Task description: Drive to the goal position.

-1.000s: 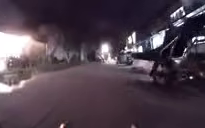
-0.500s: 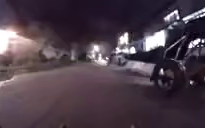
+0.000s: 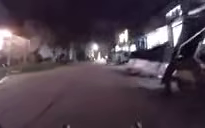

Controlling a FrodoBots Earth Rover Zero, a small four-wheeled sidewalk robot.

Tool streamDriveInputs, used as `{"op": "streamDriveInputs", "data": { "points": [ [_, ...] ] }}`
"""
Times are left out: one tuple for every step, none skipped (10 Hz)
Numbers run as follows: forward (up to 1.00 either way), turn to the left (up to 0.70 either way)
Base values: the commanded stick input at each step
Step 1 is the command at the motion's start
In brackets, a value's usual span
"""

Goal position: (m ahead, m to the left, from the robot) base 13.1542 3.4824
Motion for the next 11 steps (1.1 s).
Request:
{"op": "streamDriveInputs", "data": {
  "points": [
    [1.0,0.0],
    [1.0,0.0],
    [1.0,0.0],
    [1.0,0.0],
    [1.0,0.0],
    [1.0,-0.03],
    [1.0,-0.08],
    [1.0,-0.2],
    [1.0,-0.31],
    [1.0,-0.32],
    [1.0,-0.01]
  ]
}}
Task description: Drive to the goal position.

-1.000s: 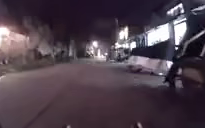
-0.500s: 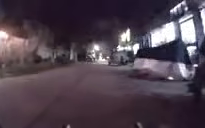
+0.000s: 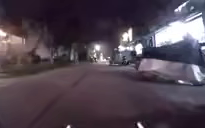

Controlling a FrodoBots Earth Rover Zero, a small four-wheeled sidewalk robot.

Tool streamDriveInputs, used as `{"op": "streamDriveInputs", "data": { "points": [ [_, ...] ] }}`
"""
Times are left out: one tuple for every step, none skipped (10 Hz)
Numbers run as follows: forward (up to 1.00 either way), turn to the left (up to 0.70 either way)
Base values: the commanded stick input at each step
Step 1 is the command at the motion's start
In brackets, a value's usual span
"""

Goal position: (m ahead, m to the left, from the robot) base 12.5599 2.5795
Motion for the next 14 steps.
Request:
{"op": "streamDriveInputs", "data": {
  "points": [
    [1.0,0.0],
    [1.0,0.0],
    [1.0,0.0],
    [1.0,0.0],
    [1.0,0.0],
    [1.0,0.0],
    [1.0,0.0],
    [1.0,0.0],
    [1.0,0.0],
    [1.0,0.0],
    [1.0,0.0],
    [1.0,-0.19],
    [1.0,-0.4],
    [1.0,-0.4]
  ]
}}
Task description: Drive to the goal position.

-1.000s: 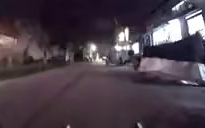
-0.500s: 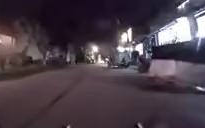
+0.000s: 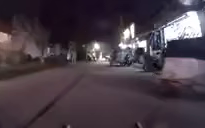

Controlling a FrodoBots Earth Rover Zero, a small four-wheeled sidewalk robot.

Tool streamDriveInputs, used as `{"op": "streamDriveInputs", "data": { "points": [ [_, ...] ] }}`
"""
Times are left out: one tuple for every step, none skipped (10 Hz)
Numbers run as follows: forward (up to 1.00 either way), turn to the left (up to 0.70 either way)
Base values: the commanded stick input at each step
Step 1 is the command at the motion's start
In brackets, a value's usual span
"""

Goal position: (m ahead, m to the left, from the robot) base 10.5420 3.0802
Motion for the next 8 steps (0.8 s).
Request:
{"op": "streamDriveInputs", "data": {
  "points": [
    [1.0,-0.25],
    [1.0,0.0],
    [1.0,0.0],
    [1.0,0.0],
    [1.0,0.0],
    [1.0,0.0],
    [1.0,0.0],
    [1.0,0.0]
  ]
}}
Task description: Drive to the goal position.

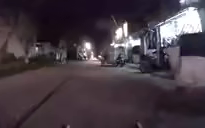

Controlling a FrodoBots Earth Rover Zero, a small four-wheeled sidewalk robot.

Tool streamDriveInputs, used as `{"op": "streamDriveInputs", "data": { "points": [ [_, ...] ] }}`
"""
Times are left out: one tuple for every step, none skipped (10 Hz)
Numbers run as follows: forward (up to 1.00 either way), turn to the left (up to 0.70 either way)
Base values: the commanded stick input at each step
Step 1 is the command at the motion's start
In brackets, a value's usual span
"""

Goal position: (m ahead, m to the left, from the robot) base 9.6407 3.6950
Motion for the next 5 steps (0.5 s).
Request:
{"op": "streamDriveInputs", "data": {
  "points": [
    [1.0,0.0],
    [1.0,0.0],
    [1.0,0.0],
    [1.0,0.0],
    [1.0,0.0]
  ]
}}
